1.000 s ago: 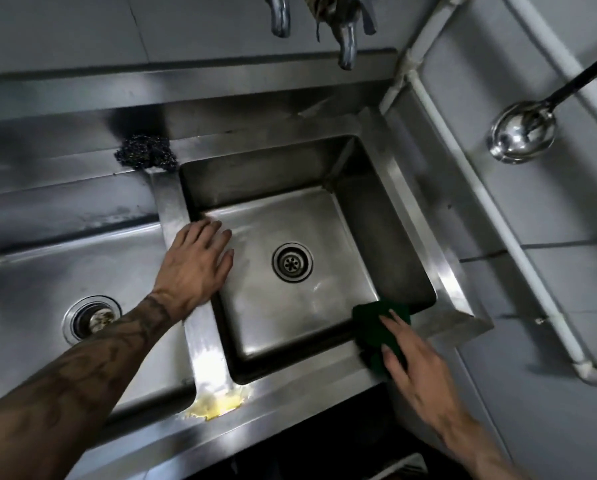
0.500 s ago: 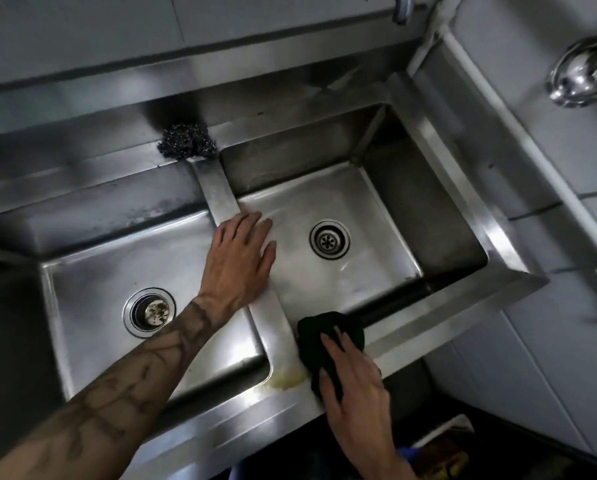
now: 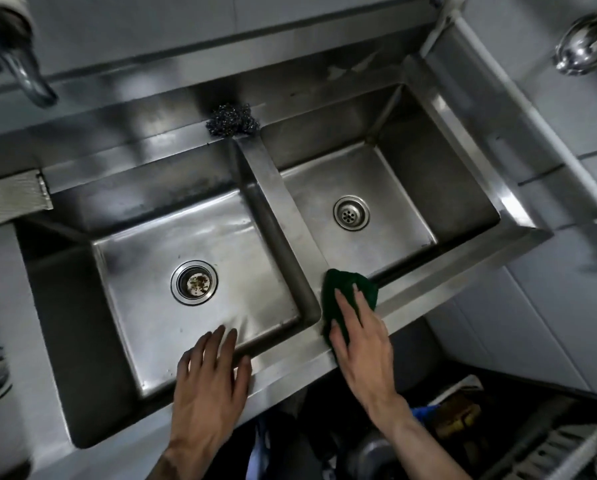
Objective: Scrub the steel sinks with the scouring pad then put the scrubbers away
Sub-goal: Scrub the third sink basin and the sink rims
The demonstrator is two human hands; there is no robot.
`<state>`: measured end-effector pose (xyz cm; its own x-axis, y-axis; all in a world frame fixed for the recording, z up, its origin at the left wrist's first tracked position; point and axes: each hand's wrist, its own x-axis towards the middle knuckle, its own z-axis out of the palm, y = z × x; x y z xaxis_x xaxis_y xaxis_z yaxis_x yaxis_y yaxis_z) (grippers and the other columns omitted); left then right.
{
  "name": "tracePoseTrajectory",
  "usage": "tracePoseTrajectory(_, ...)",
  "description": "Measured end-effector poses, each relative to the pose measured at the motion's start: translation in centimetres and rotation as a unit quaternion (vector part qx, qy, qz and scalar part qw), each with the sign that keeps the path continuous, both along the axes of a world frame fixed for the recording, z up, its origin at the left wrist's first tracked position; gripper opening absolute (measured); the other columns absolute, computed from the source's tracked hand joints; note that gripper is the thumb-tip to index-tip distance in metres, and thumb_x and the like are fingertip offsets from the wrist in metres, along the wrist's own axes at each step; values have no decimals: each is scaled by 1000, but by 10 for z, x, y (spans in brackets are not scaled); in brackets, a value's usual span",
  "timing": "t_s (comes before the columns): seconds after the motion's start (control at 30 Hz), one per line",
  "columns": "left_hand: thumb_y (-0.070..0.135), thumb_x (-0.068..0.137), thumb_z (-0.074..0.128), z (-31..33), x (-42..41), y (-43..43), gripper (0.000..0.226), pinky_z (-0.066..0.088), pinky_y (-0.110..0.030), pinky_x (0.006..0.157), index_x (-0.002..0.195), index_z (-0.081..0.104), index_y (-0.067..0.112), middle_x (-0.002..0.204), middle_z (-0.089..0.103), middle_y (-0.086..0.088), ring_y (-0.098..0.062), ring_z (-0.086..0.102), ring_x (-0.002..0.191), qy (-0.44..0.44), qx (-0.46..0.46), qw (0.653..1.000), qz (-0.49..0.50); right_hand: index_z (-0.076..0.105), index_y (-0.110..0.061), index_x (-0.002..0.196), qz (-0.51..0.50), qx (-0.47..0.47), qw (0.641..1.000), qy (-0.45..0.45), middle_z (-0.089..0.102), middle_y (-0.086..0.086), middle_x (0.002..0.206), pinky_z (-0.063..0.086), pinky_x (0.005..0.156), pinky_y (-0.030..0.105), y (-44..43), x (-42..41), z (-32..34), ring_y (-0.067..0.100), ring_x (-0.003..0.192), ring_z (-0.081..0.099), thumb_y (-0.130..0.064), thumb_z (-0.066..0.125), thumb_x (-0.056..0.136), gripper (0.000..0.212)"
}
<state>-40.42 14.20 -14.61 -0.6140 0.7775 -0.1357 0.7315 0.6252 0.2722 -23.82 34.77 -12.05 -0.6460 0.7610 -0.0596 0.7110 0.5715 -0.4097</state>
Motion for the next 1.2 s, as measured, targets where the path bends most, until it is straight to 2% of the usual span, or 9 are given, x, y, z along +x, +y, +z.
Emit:
tracePoseTrajectory(0.1,43,103,37,-2,9,-8,60,49,-56,103,141,65,7,144,65,-16,-39,61,132,-8,-7,1000,19,34,-30,155,6,-7,1000,-19,29,-2,165,38,117,39,18,8,2,20,145,38,-35,45,105,52)
tracePoseTrajectory(0.27,46,104,34,0,13,-6,62,43,-54,113,148,60,11,151,61,-13,-35,56,140,-10,-33,999,33,45,-24,150,-60,-13,998,33,38,3,160,41,114,43,-16,-5,-3,24,141,46,-25,56,101,51)
tracePoseTrajectory(0.47,49,104,33,7,15,-6,62,39,-53,116,149,58,15,151,60,-10,-32,53,141,-8,-49,997,53,49,-22,148,98,25,995,20,42,7,158,50,107,43,-19,-3,-9,23,136,51,-27,62,96,54)
tracePoseTrajectory(0.67,47,103,34,5,15,-8,62,39,-54,116,147,60,13,150,61,-11,-32,53,142,-7,-46,998,50,46,-26,150,27,-1,999,19,36,2,161,44,112,42,22,6,-5,25,140,47,-25,61,98,54)
tracePoseTrajectory(0.73,47,103,33,5,15,-7,63,40,-55,115,147,60,12,150,62,-11,-32,54,141,-7,-43,998,49,45,-25,150,-5,3,1000,29,36,3,161,38,117,44,2,-2,-5,24,144,41,-22,61,97,55)
tracePoseTrajectory(0.83,44,102,35,3,14,-8,61,42,-56,113,144,62,10,146,64,-11,-32,58,137,-9,-26,998,53,49,-23,148,1,-3,999,49,38,4,160,32,118,36,-45,-17,-9,22,142,44,-22,62,96,54)
tracePoseTrajectory(0.9,41,103,36,-1,12,-12,58,43,-56,111,143,62,8,144,65,-12,-33,60,135,3,-11,999,39,53,-24,145,45,-8,997,59,43,4,157,36,117,33,-69,-23,-13,19,138,49,-25,61,96,50)
tracePoseTrajectory(1.03,38,104,37,-2,11,-17,55,44,-55,109,143,61,8,143,64,-13,-35,59,133,13,21,999,24,51,-28,146,104,11,994,31,41,-1,159,49,107,41,-55,-18,-12,20,135,52,-28,60,96,52)
tracePoseTrajectory(1.2,40,105,36,-6,12,-16,54,44,-57,110,143,60,11,144,63,-11,-34,58,134,-4,56,998,32,49,-29,147,-22,9,998,52,38,-4,160,46,110,47,-21,1,-3,22,135,52,-20,60,98,51)
